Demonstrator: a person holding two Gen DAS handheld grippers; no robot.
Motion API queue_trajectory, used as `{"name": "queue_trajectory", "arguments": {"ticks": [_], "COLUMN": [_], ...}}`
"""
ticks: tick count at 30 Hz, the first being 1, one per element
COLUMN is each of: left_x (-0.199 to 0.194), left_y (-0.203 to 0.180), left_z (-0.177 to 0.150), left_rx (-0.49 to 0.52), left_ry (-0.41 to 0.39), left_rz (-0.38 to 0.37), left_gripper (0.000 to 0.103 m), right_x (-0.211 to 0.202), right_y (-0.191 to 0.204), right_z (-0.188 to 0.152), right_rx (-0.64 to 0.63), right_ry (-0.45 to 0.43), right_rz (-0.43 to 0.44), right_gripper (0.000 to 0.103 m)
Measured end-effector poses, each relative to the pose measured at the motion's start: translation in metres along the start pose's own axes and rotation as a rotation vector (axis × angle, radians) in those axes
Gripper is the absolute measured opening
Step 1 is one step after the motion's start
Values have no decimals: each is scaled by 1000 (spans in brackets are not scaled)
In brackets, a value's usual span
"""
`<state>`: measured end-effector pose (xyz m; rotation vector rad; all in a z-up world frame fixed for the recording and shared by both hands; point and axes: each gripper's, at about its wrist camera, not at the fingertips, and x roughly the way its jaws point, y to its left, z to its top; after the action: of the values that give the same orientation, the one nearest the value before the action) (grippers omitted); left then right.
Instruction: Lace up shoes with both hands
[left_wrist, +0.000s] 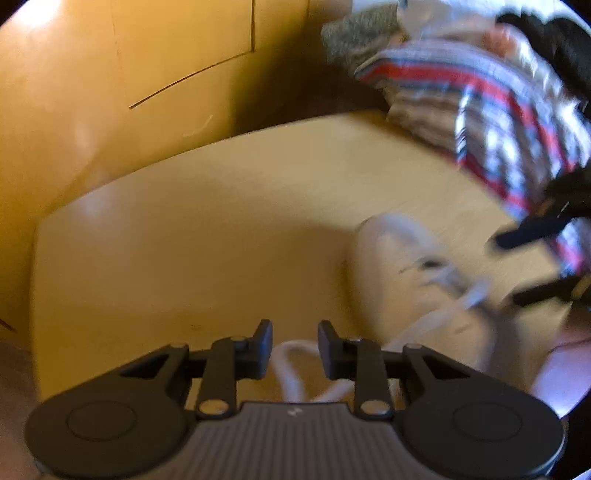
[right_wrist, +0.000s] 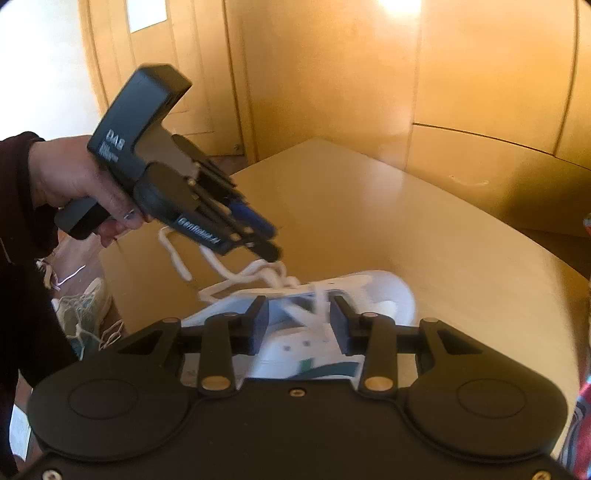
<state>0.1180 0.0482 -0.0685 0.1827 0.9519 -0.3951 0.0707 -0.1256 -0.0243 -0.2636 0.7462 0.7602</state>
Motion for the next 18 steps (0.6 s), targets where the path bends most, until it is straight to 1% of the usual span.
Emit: {"name": "queue_trajectory", "arguments": {"ticks": [2,3,5,6,10,14,15,16,17,18], "left_x": [5,5,6,7,13,19,21,24,25,25], "left_y": [0,-5,-11,-11,-5,-2,-3,-4,-5,-6], "left_z": [-5,-9,-14,-17,-23,-22,-21,-19,-19,-18], "left_rx": [-7,20,61,62,29,-30,-23,-16,-9,-7], "left_ry": [22,29,45,51,61,30,31,31,21,-3], "left_rz": [-30,-39,-18,-11,-13,-65,-53,-40,-27,-15], "left_gripper": [28,28,28,28,28,28,27,20,7,1], "right_x": [-1,-2,-4,-4,-3,2,3,4,5,6], "right_y": [-5,-7,-10,-10,-8,-5,-4,-4,-4,-3], "right_z": [-2,-4,-6,-6,-5,-3,-3,-3,-3,-3], "right_rx": [14,15,23,25,28,20,19,18,17,16], "right_ry": [8,16,19,19,22,26,27,29,30,29], "right_rz": [-7,-13,-17,-17,-14,-4,-2,-1,0,1], "right_gripper": [39,39,39,39,39,39,40,40,40,40]}}
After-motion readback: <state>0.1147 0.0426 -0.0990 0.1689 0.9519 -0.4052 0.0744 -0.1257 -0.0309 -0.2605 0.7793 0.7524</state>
